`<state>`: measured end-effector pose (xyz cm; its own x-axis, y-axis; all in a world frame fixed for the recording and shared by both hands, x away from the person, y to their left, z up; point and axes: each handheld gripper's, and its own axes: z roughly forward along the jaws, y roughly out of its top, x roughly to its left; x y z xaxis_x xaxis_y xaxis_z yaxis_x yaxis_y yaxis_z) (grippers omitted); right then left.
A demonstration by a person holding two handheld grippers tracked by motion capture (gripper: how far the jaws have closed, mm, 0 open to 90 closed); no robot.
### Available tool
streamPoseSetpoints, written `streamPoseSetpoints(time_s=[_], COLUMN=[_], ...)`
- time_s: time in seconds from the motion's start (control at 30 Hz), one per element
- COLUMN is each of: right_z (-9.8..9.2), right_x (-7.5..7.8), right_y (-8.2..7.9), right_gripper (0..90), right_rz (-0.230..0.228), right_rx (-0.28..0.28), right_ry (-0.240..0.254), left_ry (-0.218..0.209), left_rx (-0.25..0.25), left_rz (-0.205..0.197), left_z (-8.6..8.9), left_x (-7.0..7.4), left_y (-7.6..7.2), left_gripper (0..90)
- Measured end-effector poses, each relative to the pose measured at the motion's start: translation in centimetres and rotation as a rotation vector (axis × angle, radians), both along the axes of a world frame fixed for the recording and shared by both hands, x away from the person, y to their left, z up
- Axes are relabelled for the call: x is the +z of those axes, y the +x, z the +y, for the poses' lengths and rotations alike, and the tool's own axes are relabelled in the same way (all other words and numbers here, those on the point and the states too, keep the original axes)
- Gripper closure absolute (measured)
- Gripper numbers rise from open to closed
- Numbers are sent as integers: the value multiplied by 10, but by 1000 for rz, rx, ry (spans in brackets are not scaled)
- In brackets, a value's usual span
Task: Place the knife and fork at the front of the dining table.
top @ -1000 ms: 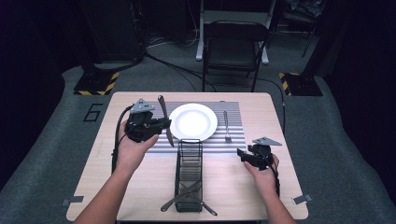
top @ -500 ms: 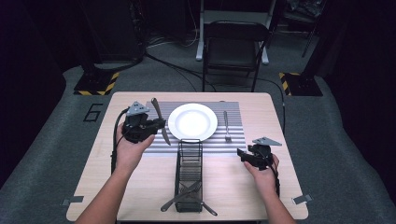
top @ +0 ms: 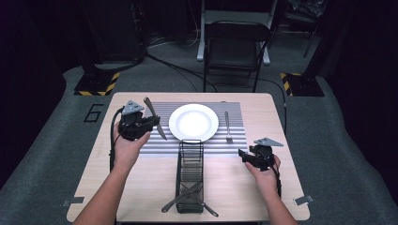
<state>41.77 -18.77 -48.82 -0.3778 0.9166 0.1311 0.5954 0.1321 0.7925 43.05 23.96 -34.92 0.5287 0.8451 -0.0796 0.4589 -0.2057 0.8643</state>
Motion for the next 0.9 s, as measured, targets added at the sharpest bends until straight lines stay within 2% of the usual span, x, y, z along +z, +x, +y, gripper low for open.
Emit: streamPoseSetpoints(time_s=[0.13,0.23,0.5,0.7,0.9], right_z=[0,0,0,0,-1], right_x=[0,0,0,0,0], right_y=[0,0,0,0,0], right_gripper=[442,442,442,442,442], right_rz=[-1,0,0,0,-1], right_rx=[0,-2,-3,-3,-2], right_ry=[1,5,6,7,4], left_ry=[4,-16,-11,6,24], left_rx=[20,46,77,95,119], left_rz=[2,5,11,18,48], left_z=[4,5,15,19,24], left_x=[-6,-10,-22,-29,-39], left_y=[5,9,17,21,22], left_gripper=[825,825,825,825,825])
